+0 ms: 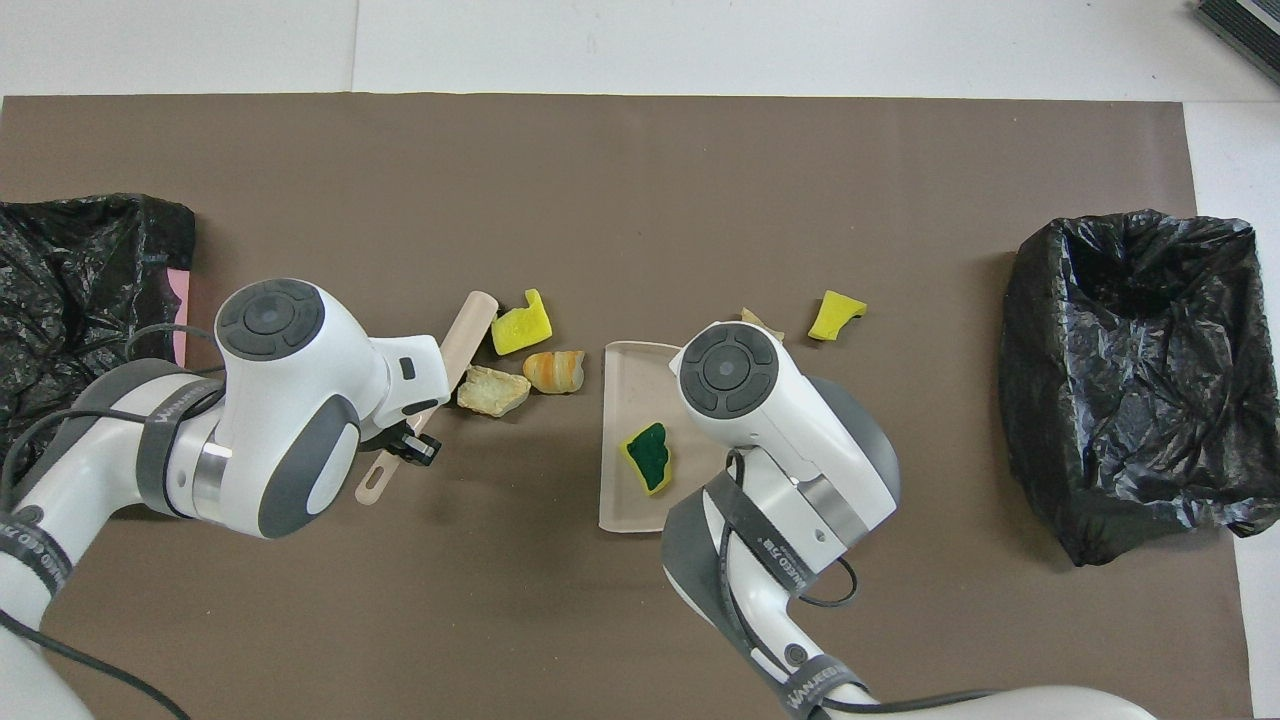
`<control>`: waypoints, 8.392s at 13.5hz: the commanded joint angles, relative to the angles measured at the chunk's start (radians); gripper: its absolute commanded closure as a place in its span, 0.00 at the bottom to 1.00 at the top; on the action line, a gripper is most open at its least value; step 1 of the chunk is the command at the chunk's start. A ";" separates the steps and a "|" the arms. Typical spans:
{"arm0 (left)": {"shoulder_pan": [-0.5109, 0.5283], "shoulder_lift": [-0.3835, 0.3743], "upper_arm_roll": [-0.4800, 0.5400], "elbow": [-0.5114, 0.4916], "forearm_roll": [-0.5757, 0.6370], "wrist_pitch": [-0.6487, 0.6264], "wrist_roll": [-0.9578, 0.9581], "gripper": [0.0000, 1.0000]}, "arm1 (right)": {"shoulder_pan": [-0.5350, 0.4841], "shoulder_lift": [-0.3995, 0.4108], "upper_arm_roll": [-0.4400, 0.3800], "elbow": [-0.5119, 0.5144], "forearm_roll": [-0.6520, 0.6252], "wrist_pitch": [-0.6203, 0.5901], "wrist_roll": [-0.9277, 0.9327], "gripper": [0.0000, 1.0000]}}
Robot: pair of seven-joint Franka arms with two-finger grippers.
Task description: Sweep and dump trash in bin
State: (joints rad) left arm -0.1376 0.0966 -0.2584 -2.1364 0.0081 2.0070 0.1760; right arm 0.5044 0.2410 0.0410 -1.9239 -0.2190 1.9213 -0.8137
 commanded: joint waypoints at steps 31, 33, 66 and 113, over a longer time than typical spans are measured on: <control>-0.010 -0.299 -0.267 -0.190 -0.295 -0.050 -0.685 1.00 | -0.108 -0.009 0.002 0.043 0.130 0.027 -0.209 1.00; -0.010 -0.346 -0.310 -0.232 -0.296 -0.045 -0.739 1.00 | -0.174 -0.023 0.002 0.057 0.148 0.010 -0.326 1.00; 0.012 -0.091 -0.201 0.034 -0.053 0.127 -0.601 0.00 | -0.894 -0.130 -0.010 0.131 -0.388 0.133 -0.952 1.00; 0.009 -0.146 0.268 0.653 -0.022 -0.587 -0.099 0.00 | -0.739 -0.348 0.007 -0.024 -0.372 -0.021 -0.728 1.00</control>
State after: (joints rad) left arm -0.1257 -0.0365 0.0103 -1.4739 -0.0247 1.4206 0.0910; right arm -0.2655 -0.0935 0.0438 -1.9386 -0.6634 1.9382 -1.5236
